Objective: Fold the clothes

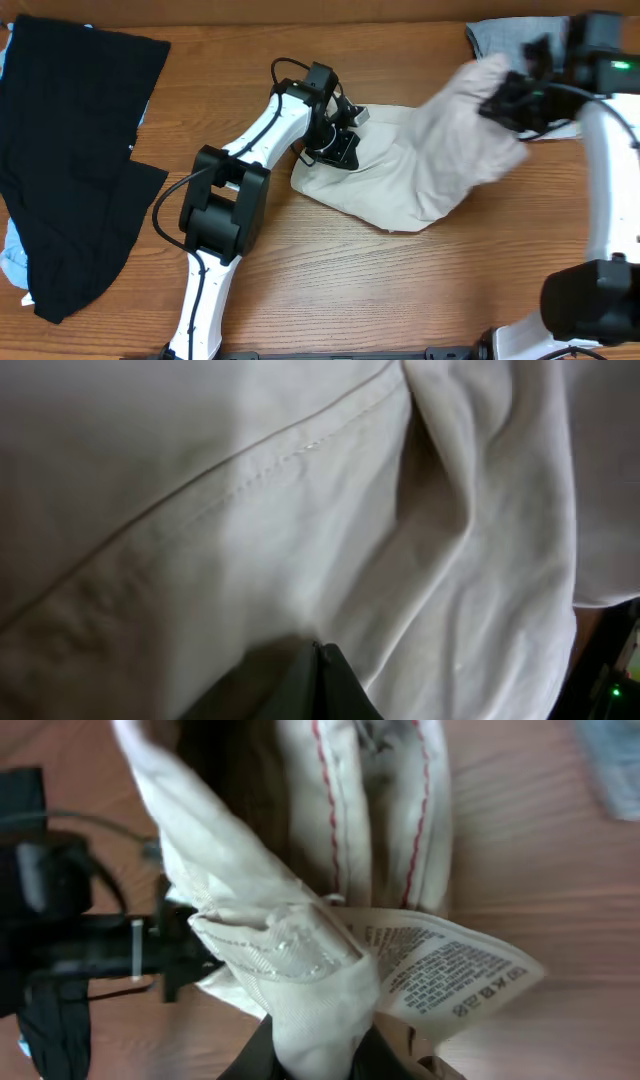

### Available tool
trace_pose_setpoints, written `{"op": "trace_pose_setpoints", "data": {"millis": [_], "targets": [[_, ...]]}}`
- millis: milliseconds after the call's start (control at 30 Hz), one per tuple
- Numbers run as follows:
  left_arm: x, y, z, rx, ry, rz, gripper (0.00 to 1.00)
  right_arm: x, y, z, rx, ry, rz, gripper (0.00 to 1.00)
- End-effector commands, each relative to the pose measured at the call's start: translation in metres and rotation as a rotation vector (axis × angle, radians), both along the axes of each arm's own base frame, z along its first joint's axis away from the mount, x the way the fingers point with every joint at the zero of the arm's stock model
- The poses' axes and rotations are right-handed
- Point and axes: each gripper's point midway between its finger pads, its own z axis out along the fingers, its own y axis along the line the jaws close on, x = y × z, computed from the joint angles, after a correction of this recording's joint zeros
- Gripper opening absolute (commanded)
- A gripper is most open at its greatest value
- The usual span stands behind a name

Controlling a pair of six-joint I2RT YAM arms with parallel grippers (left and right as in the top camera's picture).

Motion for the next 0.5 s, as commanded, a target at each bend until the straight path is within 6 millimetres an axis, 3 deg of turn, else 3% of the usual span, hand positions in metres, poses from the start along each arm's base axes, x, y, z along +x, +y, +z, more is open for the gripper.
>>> {"op": "trace_pose_setpoints", "data": {"millis": [0,233,333,467], "targets": [[0.003,-0.005,0.009,-0.028,-0.015,0.005,0.04,0.015,0.056,-0.002,-0.003,-0.012,0.023,0.04],[0.008,0.003,0.008,-0.016,-0.014,0.026,0.04,0.037,0.126,-0.046,-0.070,0.012,0.034,0.04],[0.014,0.018,0.014,-0.003,0.020,0.074,0.04,0.043,0.138,-0.054,-0.054,0.013,0.025,0.04],[0.033,0.059,0.037,0.037,0.047,0.162,0.04,0.049,0.140,-0.052,-0.042,-0.008,0.023,0.04]]}}
